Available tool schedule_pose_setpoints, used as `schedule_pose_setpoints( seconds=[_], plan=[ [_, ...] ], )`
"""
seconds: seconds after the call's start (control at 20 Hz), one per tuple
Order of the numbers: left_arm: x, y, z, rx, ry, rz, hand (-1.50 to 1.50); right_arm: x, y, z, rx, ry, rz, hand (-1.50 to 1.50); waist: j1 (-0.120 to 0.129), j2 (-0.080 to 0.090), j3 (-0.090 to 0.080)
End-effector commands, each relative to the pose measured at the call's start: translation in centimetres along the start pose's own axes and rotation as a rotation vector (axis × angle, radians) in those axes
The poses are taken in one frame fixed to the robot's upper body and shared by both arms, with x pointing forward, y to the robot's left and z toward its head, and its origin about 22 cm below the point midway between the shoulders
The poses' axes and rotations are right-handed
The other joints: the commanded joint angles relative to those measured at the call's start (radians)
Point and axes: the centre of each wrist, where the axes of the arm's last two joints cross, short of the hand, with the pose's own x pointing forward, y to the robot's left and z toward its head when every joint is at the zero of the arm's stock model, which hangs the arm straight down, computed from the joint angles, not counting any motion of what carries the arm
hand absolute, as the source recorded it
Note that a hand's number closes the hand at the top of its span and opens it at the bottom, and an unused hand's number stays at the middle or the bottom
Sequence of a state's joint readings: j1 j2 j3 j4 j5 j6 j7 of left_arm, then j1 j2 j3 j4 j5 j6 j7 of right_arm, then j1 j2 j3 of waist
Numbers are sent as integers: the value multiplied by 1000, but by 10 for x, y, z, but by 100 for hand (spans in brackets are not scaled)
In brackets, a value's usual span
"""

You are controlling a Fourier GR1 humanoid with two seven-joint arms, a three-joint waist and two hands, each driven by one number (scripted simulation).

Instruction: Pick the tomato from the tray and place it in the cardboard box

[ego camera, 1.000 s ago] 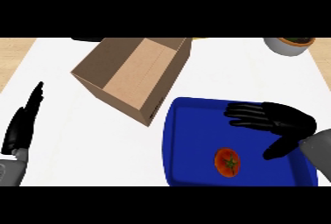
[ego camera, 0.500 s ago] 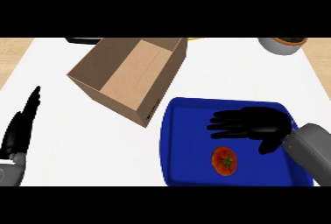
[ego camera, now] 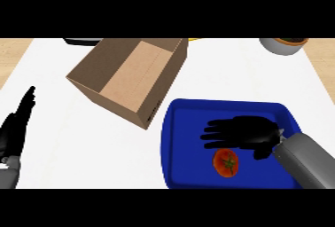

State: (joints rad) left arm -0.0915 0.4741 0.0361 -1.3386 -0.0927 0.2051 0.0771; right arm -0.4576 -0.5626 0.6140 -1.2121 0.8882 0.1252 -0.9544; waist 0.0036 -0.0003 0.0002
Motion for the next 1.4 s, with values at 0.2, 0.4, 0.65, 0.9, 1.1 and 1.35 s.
schedule_pose_setpoints(
  seconds=[0.2,0.4,0.65,0.9,1.1,1.35],
  plan=[
    [10,13,-9,10,-14,1,0,5,8,-14,32,-23,-4,-150,-2,0,0],
    [5,-8,-3,-1,11,9,0,19,15,-9,1,-81,-31,-150,-6,-1,0],
    [-10,4,11,-5,-4,-1,0,23,9,-6,-6,-139,-27,-150,-1,-1,0],
    [-6,-9,11,-19,0,4,0,38,12,3,28,-136,-27,-150,-4,-1,0],
    [-5,8,-1,4,7,1,0,46,14,-3,76,-41,34,-150,-3,-1,0],
    [-2,11,1,-4,-6,10,0,51,35,-10,92,32,28,-150,-3,0,0]
  ],
)
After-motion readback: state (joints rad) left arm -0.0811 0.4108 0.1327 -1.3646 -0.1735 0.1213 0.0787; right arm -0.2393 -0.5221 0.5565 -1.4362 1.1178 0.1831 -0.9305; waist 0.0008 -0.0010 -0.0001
